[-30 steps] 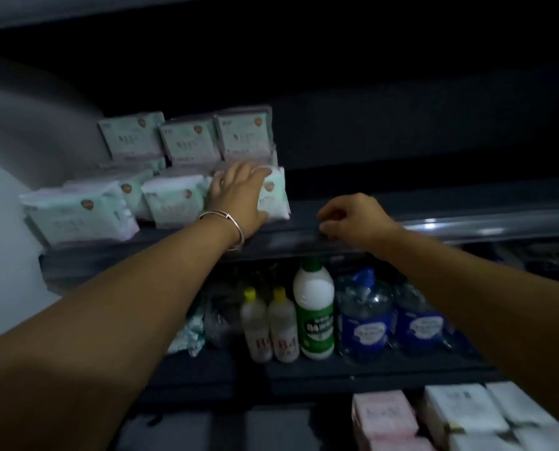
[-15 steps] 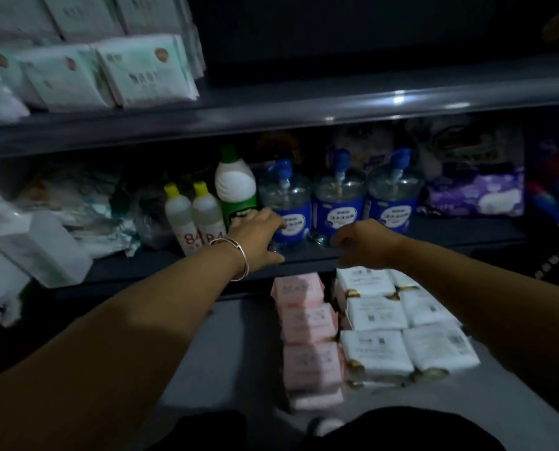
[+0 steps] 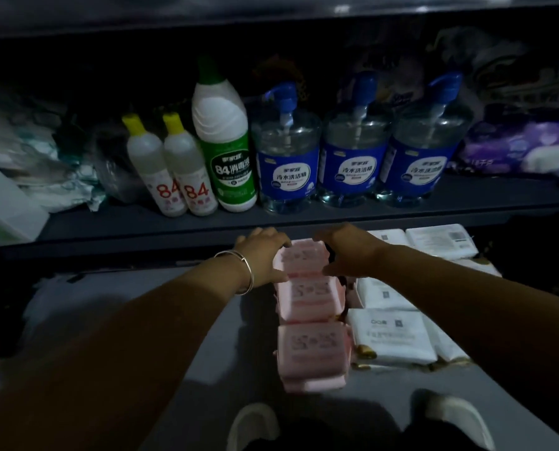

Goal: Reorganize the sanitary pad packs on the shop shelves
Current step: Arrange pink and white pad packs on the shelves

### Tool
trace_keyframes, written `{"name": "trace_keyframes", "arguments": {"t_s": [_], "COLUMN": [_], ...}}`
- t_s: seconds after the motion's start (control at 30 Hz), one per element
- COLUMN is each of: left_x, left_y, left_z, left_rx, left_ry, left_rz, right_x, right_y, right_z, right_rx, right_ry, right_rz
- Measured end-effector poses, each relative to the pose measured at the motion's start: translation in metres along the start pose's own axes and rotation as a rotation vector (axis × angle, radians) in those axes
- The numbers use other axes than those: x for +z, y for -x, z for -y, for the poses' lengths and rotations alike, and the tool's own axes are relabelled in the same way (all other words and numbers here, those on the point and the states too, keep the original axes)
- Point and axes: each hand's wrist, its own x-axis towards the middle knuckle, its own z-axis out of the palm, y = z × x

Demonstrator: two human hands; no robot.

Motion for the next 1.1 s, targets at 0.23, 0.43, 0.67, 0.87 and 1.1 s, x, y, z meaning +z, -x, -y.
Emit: {"name": "trace_keyframes", "arguments": {"t_s": [0.23, 0.43, 0.67, 0.87, 1.1], "left_x": [0.029, 0.035, 0.052, 0.061, 0.067], "left_y": [-0.018, -0.019, -0.007, 0.001, 0.010], "left_z": [0.004, 0.001, -0.002, -0.004, -0.008], "left_rx": [-0.017, -0.030, -0.044, -0.058, -0.074], "left_ry": [0.117, 0.133, 0.154, 0.146, 0.075], "left_rz": [0.003, 0.009, 0.021, 0.043, 0.073], "right_x": [0.028, 0.036, 0.039, 0.041, 0.035], "right_y": [-0.037, -0.051, -0.059, -0.059, -0.049], "right_z": [-0.014, -0.007, -0.007, -0.009, -0.013], "right_rx": [-0.067, -0.090, -0.071, -0.086, -0.099], "right_ry": [0.125, 0.191, 0.205, 0.175, 0.111], "right_rz": [-0.040, -0.030, 0.001, 0.002, -0.036]}}
